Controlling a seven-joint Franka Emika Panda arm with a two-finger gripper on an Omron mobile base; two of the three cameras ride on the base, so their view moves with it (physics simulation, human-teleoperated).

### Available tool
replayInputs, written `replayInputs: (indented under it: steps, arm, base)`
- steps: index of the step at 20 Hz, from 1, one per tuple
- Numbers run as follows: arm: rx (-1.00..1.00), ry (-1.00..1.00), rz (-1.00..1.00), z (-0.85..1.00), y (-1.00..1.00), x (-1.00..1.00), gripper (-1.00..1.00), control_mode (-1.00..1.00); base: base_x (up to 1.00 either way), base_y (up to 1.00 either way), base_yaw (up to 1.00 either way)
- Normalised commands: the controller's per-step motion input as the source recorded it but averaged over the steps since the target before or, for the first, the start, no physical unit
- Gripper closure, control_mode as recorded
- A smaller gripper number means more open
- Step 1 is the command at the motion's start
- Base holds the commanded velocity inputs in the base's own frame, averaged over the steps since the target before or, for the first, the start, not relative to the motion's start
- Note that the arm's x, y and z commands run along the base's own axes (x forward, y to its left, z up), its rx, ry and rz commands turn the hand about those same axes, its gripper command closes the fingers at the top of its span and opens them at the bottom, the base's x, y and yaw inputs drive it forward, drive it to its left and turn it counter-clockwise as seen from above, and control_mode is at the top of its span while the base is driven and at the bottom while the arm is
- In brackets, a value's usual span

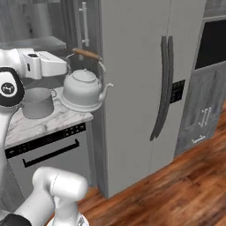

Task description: Pick the kettle from the cabinet and place it on a stove burner. Then pick the pot from the counter and place it on another stove burner. Finally, turn both burners on.

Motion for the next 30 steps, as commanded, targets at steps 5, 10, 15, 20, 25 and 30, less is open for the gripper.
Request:
replayInputs:
  steps: [5,10,15,20,25,30]
  arm:
    - [0.00,0.00,0.00,0.00,0.00,0.00,1.00,1.00]
    - [0.00,0.00,0.00,0.00,0.00,0.00,1.00,1.00]
    - [0.00,0.00,0.00,0.00,0.00,0.00,1.00,1.00]
    - [0.00,0.00,0.00,0.00,0.00,0.00,1.00,1.00]
    - [0.00,0.00,0.00,0.00,0.00,0.00,1.00,1.00]
    - [0.00,0.00,0.00,0.00,0.00,0.00,1.00,1.00]
  base:
    - [-0.34,-0.08,-0.41]
    - [-0.30,-0.04,-0.42]
    - [-0.29,-0.03,-0.43]
    - [-0.29,-0.02,-0.44]
    - [-0.27,-0.05,-0.43]
    - [-0.24,0.00,-0.43]
